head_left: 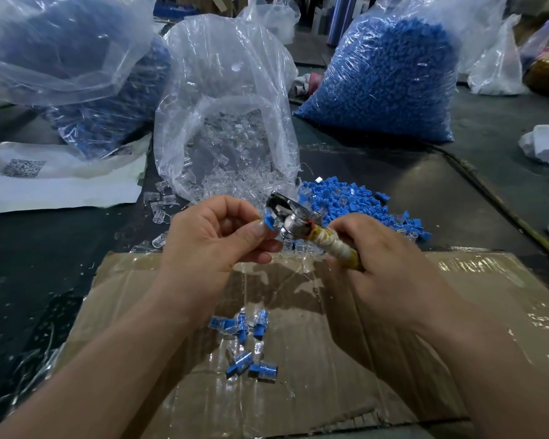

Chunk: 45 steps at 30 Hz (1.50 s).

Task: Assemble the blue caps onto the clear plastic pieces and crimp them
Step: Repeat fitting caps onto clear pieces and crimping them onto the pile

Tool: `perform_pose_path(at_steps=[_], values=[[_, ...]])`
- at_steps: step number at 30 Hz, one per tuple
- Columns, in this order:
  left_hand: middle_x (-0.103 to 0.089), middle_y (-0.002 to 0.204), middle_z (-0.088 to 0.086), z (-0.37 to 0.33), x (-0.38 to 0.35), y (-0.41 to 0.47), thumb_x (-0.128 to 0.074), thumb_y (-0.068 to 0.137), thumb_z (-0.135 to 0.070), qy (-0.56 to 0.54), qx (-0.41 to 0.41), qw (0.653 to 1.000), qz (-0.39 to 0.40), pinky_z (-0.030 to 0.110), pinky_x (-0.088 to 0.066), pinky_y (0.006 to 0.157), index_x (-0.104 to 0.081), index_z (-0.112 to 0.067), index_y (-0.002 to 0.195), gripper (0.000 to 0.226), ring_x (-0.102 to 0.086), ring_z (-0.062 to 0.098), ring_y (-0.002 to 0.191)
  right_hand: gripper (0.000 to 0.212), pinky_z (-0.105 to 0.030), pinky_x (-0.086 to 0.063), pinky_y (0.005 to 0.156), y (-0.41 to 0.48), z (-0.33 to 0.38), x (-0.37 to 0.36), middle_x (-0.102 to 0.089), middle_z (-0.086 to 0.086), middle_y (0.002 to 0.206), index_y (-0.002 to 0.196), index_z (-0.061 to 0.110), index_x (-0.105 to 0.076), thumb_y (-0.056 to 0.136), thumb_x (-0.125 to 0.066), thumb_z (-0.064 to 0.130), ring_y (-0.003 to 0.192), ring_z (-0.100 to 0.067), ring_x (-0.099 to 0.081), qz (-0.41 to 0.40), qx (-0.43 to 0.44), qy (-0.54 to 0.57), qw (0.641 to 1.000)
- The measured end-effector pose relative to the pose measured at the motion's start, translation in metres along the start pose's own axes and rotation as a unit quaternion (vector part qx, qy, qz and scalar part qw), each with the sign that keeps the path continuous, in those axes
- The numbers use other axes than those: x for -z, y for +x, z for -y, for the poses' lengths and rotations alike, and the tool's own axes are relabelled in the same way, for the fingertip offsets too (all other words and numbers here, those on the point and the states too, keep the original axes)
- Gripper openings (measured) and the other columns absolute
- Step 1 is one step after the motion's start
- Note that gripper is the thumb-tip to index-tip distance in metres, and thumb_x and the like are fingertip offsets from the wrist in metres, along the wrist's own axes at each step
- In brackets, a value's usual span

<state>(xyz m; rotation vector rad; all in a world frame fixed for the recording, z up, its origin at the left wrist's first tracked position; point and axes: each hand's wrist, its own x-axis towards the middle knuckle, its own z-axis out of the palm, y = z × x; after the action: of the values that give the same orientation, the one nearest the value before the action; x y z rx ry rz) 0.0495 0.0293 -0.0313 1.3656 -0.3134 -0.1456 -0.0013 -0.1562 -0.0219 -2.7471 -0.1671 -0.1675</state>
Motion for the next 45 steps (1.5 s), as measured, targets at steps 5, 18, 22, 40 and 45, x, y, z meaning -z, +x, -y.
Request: perform_pose_path(at_steps=[5,18,22,40,45], values=[[-0.069,0.062,0.006,0.001,0.001,0.001,-0.060,0.062,-0.010,0.001,-0.002,1.000,-0.009,0.019,-0.053,0.050,-0.059,-0.007,0.073,0.012,-0.068,0.017,0.057,0.024,-0.021,-0.027,0.068,-0.002,0.002,0.000,-0.041,0.018,0.088,0.095,0.037,-0.036,0.086,-0.056,0.027,0.081,-0.003,-0.039,0.008,0.007,0.008,1.000],[-0.068,0.059,0.002,0.002,-0.002,-0.001,-0.060,0.065,-0.010,0.011,-0.029,0.999,-0.011,0.018,-0.052,0.050,-0.057,-0.007,0.073,0.009,-0.066,0.013,0.053,0.012,-0.020,-0.029,0.057,-0.001,0.009,-0.004,-0.047,0.016,0.077,0.085,0.030,-0.045,0.085,-0.056,0.033,0.070,0.004,-0.041,0.004,-0.018,0.018,1.000],[-0.067,0.058,0.002,0.002,-0.001,0.000,-0.061,0.064,-0.010,0.012,-0.027,0.999,-0.020,0.017,-0.051,0.049,-0.058,-0.010,0.071,0.007,-0.066,0.013,0.052,0.010,-0.019,-0.030,0.055,-0.002,0.012,-0.007,-0.049,0.012,0.076,0.085,0.027,-0.045,0.084,-0.052,0.035,0.068,-0.002,-0.043,-0.014,-0.028,0.020,0.999],[-0.068,0.062,0.008,-0.007,0.006,-0.003,-0.067,0.062,-0.018,0.012,0.033,0.999,0.008,0.016,-0.041,0.037,-0.072,-0.022,0.070,0.011,-0.051,0.008,0.039,0.019,-0.022,-0.033,0.067,0.002,-0.009,0.006,-0.048,0.017,0.088,0.094,0.035,-0.047,0.081,-0.061,0.035,0.082,-0.006,-0.045,0.047,-0.029,-0.021,0.998],[-0.066,0.056,0.004,-0.011,-0.001,-0.011,-0.073,0.052,-0.023,0.091,0.069,0.977,0.182,0.012,-0.039,0.038,-0.069,-0.012,0.071,0.023,-0.053,0.004,0.040,0.030,-0.024,-0.035,0.066,0.002,-0.008,0.000,-0.045,0.020,0.084,0.088,0.040,-0.045,0.069,-0.065,0.052,0.079,-0.001,-0.044,0.098,-0.023,-0.060,0.993]])
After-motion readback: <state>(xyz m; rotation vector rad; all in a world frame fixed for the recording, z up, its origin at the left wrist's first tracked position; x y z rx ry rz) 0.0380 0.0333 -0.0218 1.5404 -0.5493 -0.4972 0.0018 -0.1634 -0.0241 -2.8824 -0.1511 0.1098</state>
